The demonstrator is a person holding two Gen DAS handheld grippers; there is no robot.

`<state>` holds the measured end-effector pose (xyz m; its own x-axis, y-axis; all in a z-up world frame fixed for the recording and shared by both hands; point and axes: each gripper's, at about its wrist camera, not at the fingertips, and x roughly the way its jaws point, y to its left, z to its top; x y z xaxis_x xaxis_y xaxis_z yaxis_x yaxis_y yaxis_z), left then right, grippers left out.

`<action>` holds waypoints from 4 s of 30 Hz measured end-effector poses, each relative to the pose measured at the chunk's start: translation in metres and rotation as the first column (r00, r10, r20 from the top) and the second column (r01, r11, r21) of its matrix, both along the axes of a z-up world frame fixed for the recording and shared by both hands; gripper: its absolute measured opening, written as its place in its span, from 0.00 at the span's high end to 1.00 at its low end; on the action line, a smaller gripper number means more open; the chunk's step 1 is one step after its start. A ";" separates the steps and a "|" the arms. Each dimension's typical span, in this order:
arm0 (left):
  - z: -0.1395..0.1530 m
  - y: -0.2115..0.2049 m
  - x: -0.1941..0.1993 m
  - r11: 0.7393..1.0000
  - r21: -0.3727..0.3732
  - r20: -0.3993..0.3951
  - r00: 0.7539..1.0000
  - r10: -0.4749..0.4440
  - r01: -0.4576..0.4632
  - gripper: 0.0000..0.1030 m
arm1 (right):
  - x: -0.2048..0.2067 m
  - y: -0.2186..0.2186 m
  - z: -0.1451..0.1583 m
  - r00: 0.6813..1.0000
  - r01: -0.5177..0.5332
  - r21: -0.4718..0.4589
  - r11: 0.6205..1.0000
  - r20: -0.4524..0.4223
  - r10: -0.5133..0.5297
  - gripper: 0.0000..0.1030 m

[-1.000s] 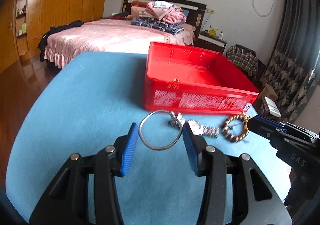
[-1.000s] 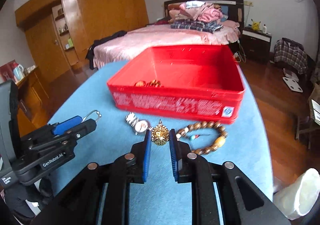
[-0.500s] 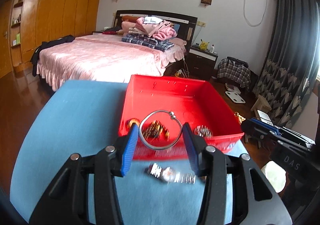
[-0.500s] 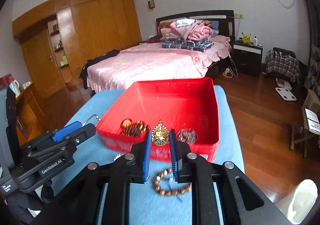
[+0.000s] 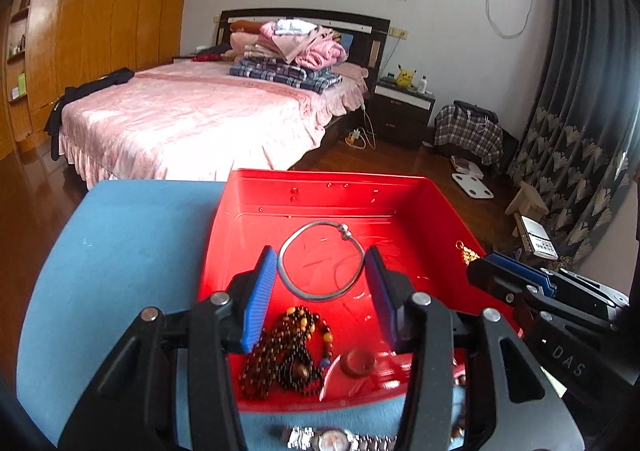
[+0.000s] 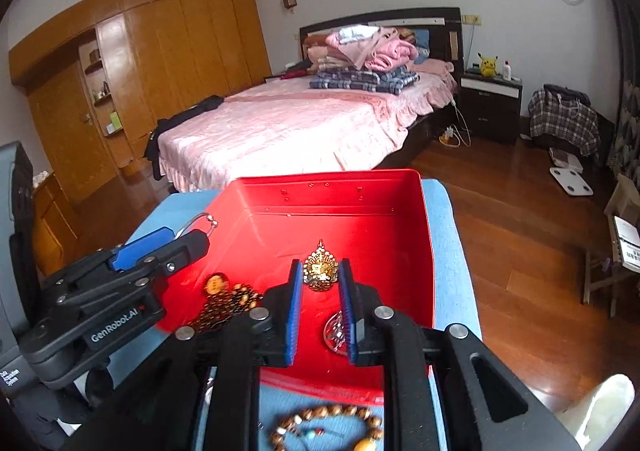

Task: Organize jewelry
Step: 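Carry the bangle into the red tin with the left tool while the right tool drops the pendant in, then move both open tools back toward the silver watch and wooden bead bracelet, then grasp the silver watch with the left tool while the right tool grasps the wooden bead bracelet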

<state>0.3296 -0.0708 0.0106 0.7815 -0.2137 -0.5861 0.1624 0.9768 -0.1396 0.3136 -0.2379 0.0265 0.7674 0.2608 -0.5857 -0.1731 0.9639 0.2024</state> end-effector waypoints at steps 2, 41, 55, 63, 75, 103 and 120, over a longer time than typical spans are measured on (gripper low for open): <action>-0.004 -0.002 0.008 1.000 0.009 -0.010 1.000 -0.006 0.006 0.57 | 0.008 -0.001 -0.006 1.000 0.004 -0.008 1.000 -0.014 -0.004 0.82; -0.018 0.049 -0.123 0.994 0.009 -0.013 0.994 0.110 -0.110 0.07 | -0.111 -0.029 -0.033 0.979 0.206 0.015 0.979 0.004 -0.206 0.06; -0.039 0.040 -0.135 0.994 0.030 -0.052 0.993 0.105 -0.104 0.07 | -0.123 -0.033 -0.049 0.975 0.219 0.014 0.976 -0.030 -0.219 0.06; -0.050 0.031 -0.136 0.994 0.045 -0.067 0.993 0.098 -0.095 0.07 | -0.122 -0.031 -0.052 0.982 0.187 0.018 0.982 -0.029 -0.186 0.06; -0.060 0.034 -0.133 0.993 0.046 -0.090 0.990 0.111 -0.107 0.07 | -0.119 -0.022 -0.057 0.992 0.117 0.017 0.993 -0.041 -0.116 0.09; -0.077 0.028 -0.085 0.998 -0.013 -0.217 0.975 0.053 -0.057 0.38 | -0.085 -0.023 -0.082 0.972 0.148 0.037 0.988 -0.192 -0.138 0.41; -0.081 0.025 -0.076 0.998 -0.064 -0.232 0.973 0.003 -0.019 0.85 | -0.084 -0.024 -0.083 0.976 0.131 0.046 0.990 -0.184 -0.121 0.41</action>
<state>0.2539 -0.0457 -0.0699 0.6289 -0.2495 -0.7364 0.1074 0.9659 -0.2355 0.2291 -0.2619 -0.0561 0.6795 0.2063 -0.7041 -0.0066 0.9614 0.2752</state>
